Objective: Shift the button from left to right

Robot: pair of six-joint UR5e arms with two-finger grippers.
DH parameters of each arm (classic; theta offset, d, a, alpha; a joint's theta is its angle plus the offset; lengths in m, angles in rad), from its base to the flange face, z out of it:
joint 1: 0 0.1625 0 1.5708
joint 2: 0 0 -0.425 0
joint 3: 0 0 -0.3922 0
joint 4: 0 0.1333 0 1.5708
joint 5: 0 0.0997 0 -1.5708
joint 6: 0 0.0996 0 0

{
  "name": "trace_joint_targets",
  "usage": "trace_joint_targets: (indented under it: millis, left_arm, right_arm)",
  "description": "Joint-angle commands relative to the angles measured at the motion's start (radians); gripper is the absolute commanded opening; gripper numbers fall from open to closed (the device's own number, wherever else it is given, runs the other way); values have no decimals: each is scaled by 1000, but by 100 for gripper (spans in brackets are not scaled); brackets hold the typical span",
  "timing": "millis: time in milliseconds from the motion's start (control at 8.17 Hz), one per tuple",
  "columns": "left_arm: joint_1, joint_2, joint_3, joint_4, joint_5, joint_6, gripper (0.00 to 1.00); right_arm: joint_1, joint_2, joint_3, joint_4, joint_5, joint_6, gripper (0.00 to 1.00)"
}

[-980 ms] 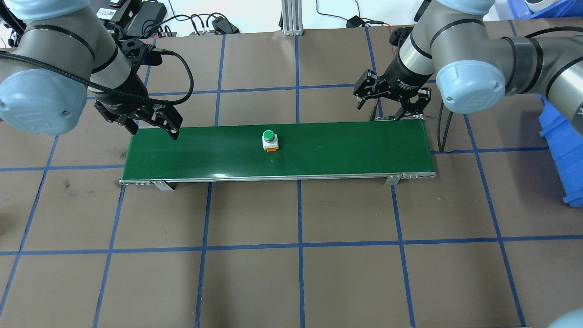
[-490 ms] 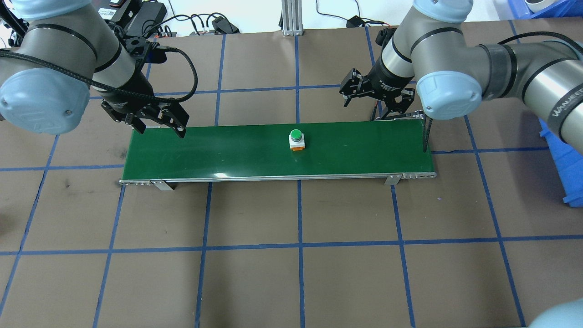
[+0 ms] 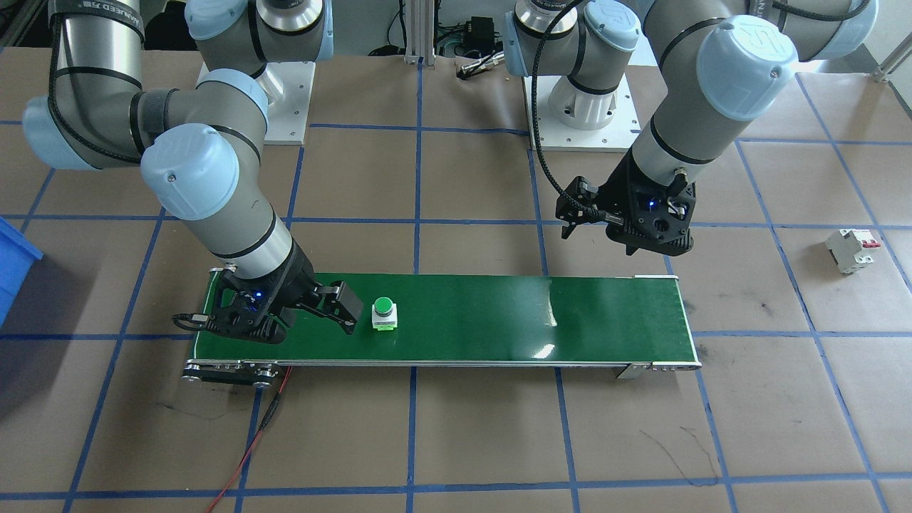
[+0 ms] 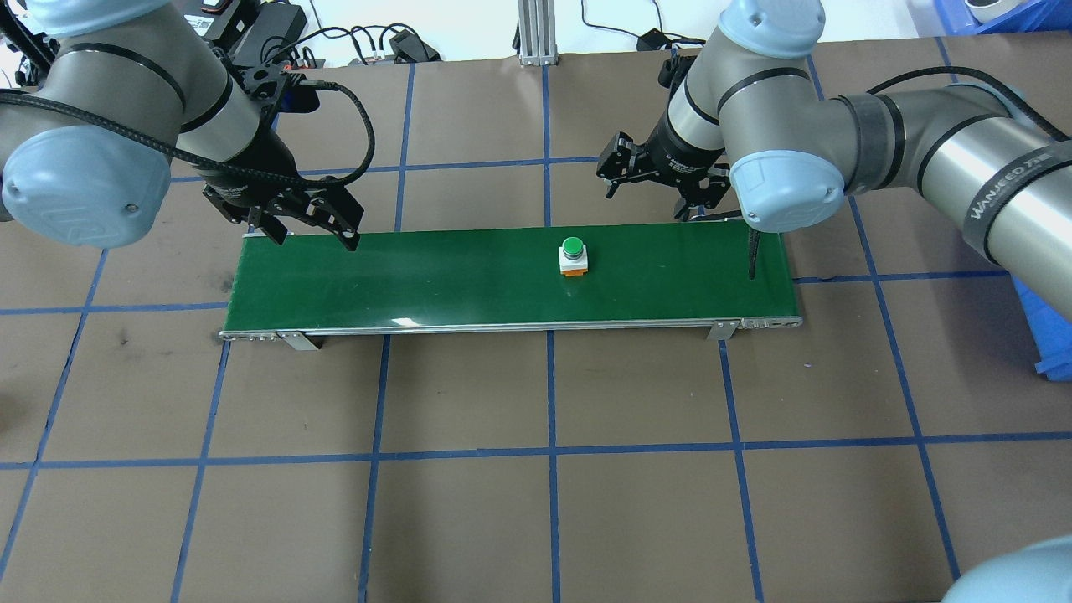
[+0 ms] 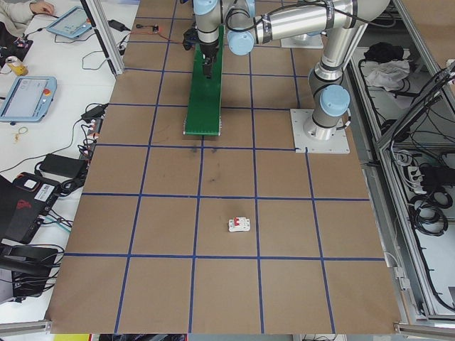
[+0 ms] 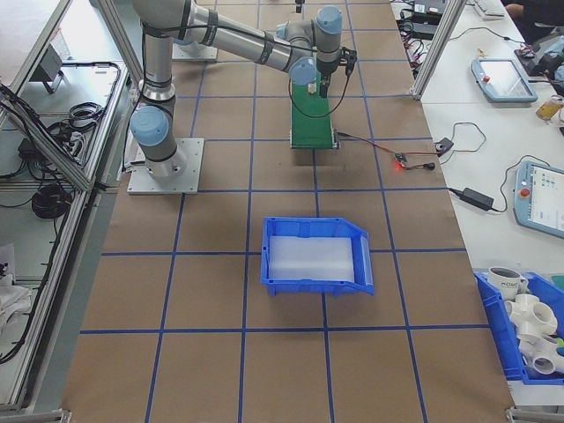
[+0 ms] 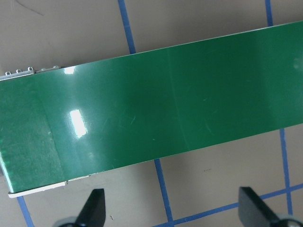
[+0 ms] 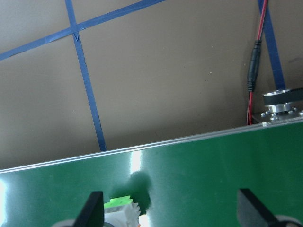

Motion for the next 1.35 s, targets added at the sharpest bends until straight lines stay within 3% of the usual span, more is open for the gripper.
trace_joint_targets:
  millis: [0,245,367,490,612,735,980,1102,1224]
  left_arm:
    - [-3,-5,1,1,-10,0,100]
    - [-3,-23,2,0,-12,-2,100]
    - [-3,-26,2,0,-13,-2,100]
    - [-3,-25,2,0,-7,0,100]
    - [-3,-25,2,0,-6,0,100]
    - [-3,-25,4,0,-9,0,100]
    - [-3,-28,4,3,-13,0,100]
    - [-2,-26,8,6,-13,0,100]
    - [-3,-25,10,6,-10,0,100]
  right_arm:
    - [36,31,1,-33,13,3,100]
    - [41,46,18,-27,-6,-17,100]
    - [41,69,30,-27,-33,-72,100]
    - [41,78,45,-20,-111,-148,100]
    - [41,77,50,14,-124,-164,96]
    - [41,80,51,42,-130,-168,81]
    - [40,56,41,162,-236,-177,32]
    - [29,42,33,181,-241,-203,14]
    - [12,25,16,186,-272,-206,4]
